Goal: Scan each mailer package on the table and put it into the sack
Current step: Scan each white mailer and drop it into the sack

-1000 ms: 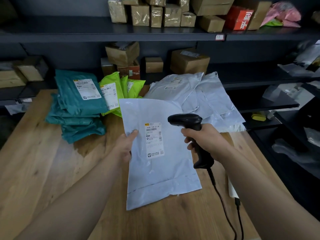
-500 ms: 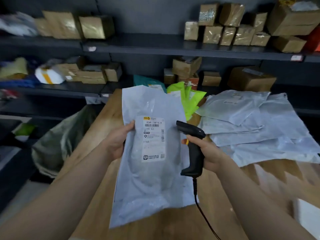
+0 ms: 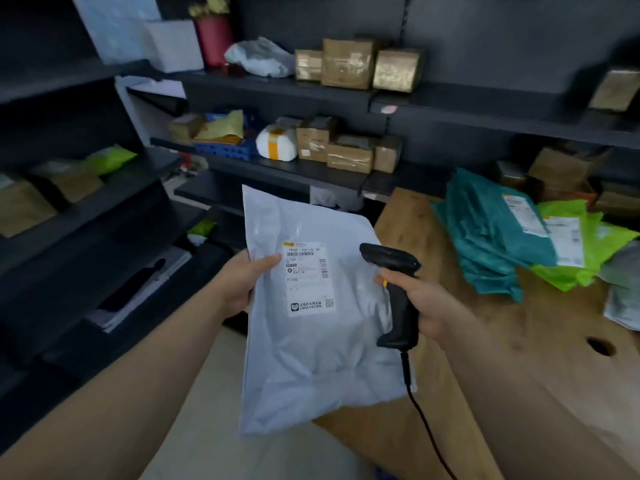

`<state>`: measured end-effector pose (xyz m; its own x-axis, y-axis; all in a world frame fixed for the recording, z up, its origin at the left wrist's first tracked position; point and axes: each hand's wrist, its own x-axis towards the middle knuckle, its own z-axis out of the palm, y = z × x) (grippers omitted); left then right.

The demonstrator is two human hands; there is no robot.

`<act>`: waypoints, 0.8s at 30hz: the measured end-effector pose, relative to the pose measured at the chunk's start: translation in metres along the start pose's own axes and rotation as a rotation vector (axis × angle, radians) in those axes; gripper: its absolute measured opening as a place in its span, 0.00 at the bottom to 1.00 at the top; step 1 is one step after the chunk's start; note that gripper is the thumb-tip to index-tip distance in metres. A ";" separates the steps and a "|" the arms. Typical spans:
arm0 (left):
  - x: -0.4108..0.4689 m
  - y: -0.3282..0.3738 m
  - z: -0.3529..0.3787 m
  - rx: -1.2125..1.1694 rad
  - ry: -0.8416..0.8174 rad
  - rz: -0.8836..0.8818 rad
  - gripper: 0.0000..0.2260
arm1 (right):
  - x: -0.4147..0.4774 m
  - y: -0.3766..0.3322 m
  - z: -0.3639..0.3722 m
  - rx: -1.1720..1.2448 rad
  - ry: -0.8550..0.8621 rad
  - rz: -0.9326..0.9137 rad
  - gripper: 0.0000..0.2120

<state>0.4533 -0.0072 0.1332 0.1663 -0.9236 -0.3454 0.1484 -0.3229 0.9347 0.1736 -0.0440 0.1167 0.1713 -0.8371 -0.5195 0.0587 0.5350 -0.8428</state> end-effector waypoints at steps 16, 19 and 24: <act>0.185 -0.021 -0.176 0.294 0.283 -0.245 0.08 | 0.212 0.005 0.185 0.062 0.077 0.123 0.11; 0.229 -0.023 -0.193 0.286 0.253 -0.278 0.08 | 0.244 0.010 0.204 0.096 0.112 0.170 0.10; 0.300 -0.021 -0.217 0.363 0.084 -0.358 0.07 | 0.290 0.013 0.232 0.155 0.241 0.241 0.19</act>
<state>0.7117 -0.2325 -0.0080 0.2467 -0.7274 -0.6404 -0.1352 -0.6802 0.7205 0.4524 -0.2537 -0.0125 -0.0372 -0.6783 -0.7339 0.1961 0.7151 -0.6709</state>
